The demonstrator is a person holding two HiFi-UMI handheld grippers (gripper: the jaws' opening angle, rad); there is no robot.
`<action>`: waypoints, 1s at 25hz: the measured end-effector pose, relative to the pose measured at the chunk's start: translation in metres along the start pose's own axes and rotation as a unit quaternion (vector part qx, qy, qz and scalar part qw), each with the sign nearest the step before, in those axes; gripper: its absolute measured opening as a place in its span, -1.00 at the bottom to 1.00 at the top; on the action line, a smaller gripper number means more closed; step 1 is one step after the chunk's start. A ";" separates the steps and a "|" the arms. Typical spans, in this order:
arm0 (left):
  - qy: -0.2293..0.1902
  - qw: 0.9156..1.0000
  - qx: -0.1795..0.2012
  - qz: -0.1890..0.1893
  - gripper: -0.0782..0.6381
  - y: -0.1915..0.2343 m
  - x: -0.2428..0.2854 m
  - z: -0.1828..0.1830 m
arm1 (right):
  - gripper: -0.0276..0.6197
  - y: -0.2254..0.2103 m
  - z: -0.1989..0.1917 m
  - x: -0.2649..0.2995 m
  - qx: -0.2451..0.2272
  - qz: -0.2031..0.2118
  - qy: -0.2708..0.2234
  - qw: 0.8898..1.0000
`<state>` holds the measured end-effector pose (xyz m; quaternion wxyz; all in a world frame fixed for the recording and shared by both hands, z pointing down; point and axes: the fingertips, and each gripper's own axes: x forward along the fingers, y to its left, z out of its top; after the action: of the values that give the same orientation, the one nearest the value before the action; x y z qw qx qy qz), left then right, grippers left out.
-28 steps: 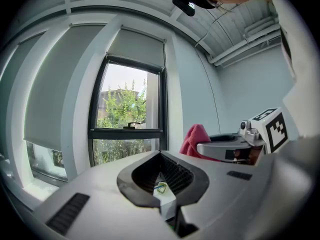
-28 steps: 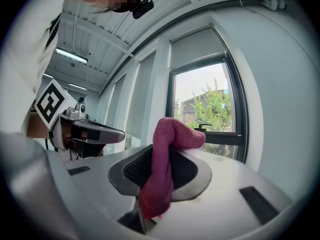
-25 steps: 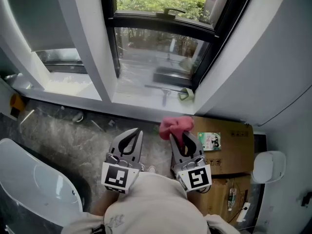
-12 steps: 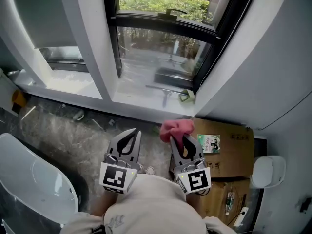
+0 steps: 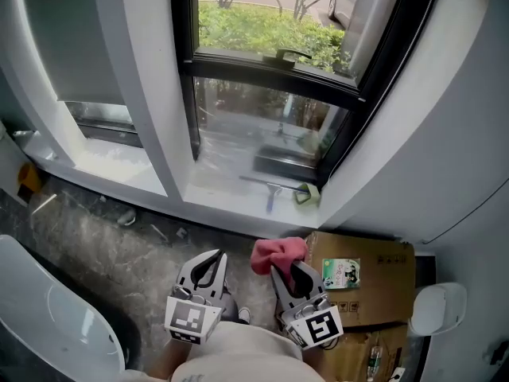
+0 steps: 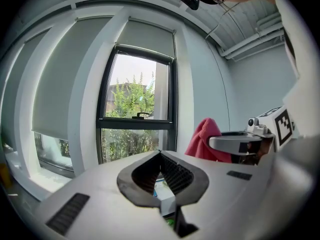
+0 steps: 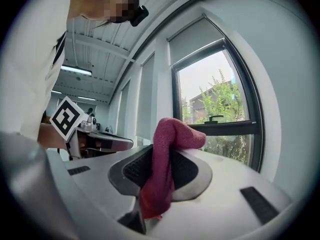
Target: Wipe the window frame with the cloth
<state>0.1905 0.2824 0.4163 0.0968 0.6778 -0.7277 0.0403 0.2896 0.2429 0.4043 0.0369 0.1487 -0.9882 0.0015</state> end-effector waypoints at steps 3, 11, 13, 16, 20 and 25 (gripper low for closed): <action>0.002 1.000 -0.006 -0.003 -0.76 0.030 0.014 0.005 | -0.63 -0.008 0.002 0.039 -0.002 0.002 0.009 1.000; -0.004 1.000 0.003 0.007 -0.76 0.120 0.044 0.034 | -0.63 -0.022 0.033 0.130 -0.029 0.007 -0.010 1.000; -0.003 1.000 0.005 0.006 -0.76 0.136 0.052 0.035 | -0.63 -0.027 0.029 0.143 -0.024 -0.007 -0.009 1.000; -0.001 1.000 0.005 0.004 -0.76 0.151 0.062 0.037 | -0.63 -0.031 0.019 0.159 -0.008 -0.019 0.011 1.000; 0.008 1.000 -0.007 -0.002 -0.76 0.163 0.078 0.034 | -0.63 -0.038 0.013 0.177 -0.009 -0.016 0.034 0.999; 0.015 1.000 -0.015 -0.003 -0.76 0.177 0.109 0.033 | -0.63 -0.061 0.012 0.202 -0.008 -0.023 0.035 0.999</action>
<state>0.0050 0.1832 0.4183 0.1177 0.6777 -0.7248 0.0394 0.1144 0.1248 0.4067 0.0726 0.1712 -0.9826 -0.0022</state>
